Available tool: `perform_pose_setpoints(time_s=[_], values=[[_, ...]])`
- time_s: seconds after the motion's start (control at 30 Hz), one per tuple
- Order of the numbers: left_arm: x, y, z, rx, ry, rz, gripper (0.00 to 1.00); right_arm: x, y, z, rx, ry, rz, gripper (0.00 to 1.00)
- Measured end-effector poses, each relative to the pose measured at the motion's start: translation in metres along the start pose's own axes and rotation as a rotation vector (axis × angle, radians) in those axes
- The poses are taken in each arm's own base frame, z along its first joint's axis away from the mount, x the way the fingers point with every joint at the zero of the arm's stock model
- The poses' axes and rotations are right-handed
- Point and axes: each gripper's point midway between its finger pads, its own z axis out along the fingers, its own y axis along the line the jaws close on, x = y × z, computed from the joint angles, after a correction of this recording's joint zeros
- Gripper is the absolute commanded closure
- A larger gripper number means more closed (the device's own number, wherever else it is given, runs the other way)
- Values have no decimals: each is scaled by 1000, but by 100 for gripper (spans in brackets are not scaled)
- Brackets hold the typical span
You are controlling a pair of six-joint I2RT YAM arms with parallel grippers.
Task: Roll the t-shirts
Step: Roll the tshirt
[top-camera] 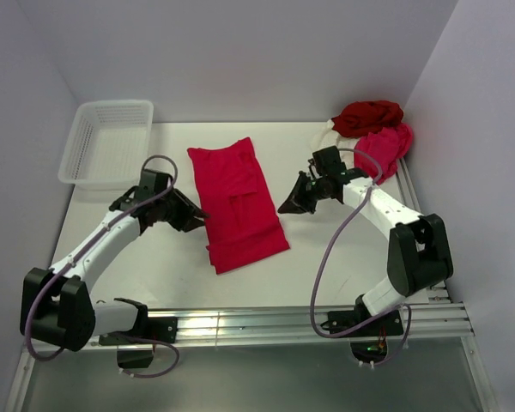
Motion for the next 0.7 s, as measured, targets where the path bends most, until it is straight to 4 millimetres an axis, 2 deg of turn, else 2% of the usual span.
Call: perform_pose_setpoints(time_s=[0.1, 0.2, 0.3, 0.43, 0.6, 0.7], values=[[33, -1, 5, 35, 47, 80, 80, 13, -6, 11, -42, 48, -14, 100], [71, 9, 12, 55, 117, 135, 93, 30, -12, 22, -84, 104, -20, 100], [93, 16, 18, 60, 160, 172, 99, 42, -9, 30, -143, 138, -41, 100], [103, 13, 22, 100, 171, 211, 100, 51, 2, 44, -252, 162, -62, 100], [101, 3, 30, 149, 155, 241, 100, 52, 6, 67, -304, 188, -45, 100], [99, 5, 41, 145, 154, 258, 100, 50, 7, 77, -329, 185, -36, 100]])
